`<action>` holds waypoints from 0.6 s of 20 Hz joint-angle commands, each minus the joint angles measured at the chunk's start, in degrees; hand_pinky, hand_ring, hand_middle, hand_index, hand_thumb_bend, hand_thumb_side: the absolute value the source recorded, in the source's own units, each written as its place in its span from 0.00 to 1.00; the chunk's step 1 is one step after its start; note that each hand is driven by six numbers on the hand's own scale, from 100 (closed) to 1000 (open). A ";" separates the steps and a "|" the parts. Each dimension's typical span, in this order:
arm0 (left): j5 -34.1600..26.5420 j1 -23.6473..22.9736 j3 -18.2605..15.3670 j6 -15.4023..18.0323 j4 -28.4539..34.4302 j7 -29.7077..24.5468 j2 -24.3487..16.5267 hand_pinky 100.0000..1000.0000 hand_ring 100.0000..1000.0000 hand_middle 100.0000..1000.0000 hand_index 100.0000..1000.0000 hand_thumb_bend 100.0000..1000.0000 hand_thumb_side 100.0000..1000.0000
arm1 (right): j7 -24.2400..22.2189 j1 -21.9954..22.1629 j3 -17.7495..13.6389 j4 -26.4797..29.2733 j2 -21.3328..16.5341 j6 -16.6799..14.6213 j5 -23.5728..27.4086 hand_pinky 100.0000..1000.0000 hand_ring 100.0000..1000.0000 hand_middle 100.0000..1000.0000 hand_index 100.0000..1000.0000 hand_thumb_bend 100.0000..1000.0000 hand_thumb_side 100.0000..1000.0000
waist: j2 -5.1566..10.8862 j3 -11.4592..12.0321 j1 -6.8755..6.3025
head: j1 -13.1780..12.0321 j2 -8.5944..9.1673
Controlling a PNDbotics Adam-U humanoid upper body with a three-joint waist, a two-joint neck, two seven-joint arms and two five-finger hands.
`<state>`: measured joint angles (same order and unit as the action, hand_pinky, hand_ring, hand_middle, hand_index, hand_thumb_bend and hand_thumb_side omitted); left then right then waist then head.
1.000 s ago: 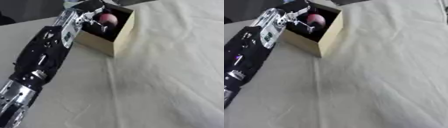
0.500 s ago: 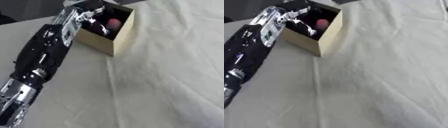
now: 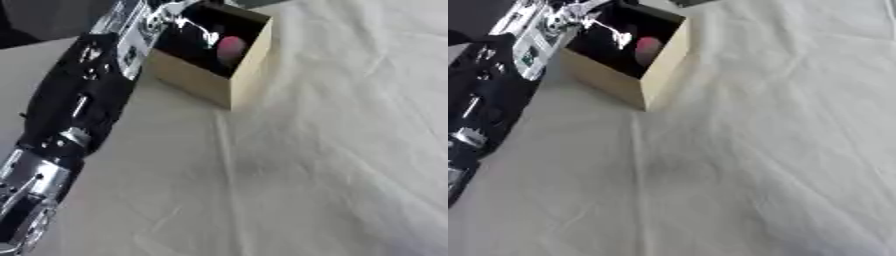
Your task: Pick up objects on the table and place them in the box.
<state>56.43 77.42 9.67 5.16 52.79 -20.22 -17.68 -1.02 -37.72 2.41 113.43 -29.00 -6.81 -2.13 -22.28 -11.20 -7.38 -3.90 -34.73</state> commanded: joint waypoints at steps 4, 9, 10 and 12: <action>-9.74 0.31 0.51 -2.09 10.13 -0.19 -5.66 0.63 0.74 0.72 0.78 0.00 0.24 | 0.67 0.46 -1.19 1.16 -0.97 0.25 -0.45 0.78 0.61 0.54 0.75 0.00 0.76 | 2.85 2.52 1.58 | 1.65 -2.88; -19.57 -4.70 1.33 -4.65 23.73 0.76 -10.87 0.61 0.72 0.72 0.78 0.00 0.32 | 1.14 0.62 -1.45 1.16 -1.05 0.02 -1.09 0.78 0.61 0.54 0.75 0.00 0.75 | 3.59 4.79 2.72 | 3.41 -3.86; -21.83 -6.22 1.35 -5.32 26.81 1.22 -11.84 0.61 0.71 0.72 0.78 0.00 0.33 | 1.23 0.59 -1.50 1.16 -0.98 -0.02 -1.19 0.78 0.61 0.54 0.75 0.00 0.75 | 3.68 5.17 3.01 | 3.78 -4.00; -25.96 -9.23 1.29 -7.02 32.63 2.02 -13.80 0.62 0.72 0.72 0.79 0.00 0.33 | 1.35 0.44 -1.51 1.16 -0.81 -0.12 -1.37 0.78 0.61 0.54 0.75 0.00 0.75 | 3.83 5.67 3.42 | 4.21 -4.22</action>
<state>32.88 67.17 11.12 -0.90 81.50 -18.62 -28.89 0.03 -36.58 1.57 113.43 -29.00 -6.87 -3.01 -20.09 -5.40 -4.08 -0.06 -38.44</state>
